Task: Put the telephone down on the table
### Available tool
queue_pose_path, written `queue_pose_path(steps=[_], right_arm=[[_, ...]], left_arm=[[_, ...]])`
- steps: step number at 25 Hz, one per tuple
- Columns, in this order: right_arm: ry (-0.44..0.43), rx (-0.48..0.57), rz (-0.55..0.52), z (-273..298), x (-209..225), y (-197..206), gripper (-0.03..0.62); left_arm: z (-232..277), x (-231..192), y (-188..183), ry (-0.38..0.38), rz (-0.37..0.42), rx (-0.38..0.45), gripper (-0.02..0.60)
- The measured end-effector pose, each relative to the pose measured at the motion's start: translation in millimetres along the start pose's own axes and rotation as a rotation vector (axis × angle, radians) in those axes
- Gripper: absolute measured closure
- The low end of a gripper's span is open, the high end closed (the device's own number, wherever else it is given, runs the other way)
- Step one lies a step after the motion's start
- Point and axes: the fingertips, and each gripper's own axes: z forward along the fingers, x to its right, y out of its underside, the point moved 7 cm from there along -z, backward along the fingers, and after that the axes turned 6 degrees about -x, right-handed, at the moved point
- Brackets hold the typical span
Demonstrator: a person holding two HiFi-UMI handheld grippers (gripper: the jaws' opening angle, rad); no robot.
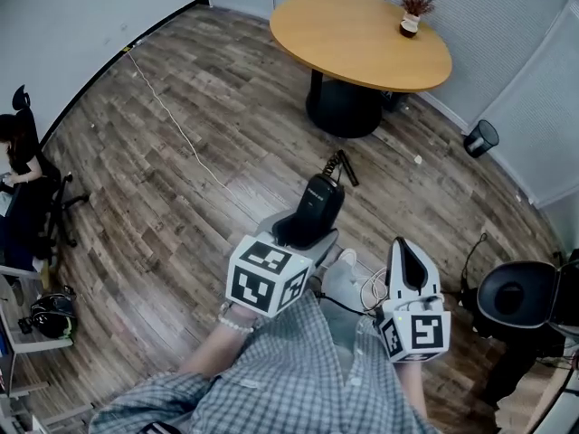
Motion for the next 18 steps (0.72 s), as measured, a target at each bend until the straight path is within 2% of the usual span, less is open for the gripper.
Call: queue_pose_path(steps=[10, 18], right_arm=[[-0.061, 0.001, 0.003, 62, 44, -18, 0.588], [-0.077, -0.003, 0.013, 114, 118, -32, 0.588]], left_arm=[[48, -16, -43, -0.026, -0.020, -0.006, 0.305], [108, -19, -98, -0.007, -0.076, -0.013, 0.305]])
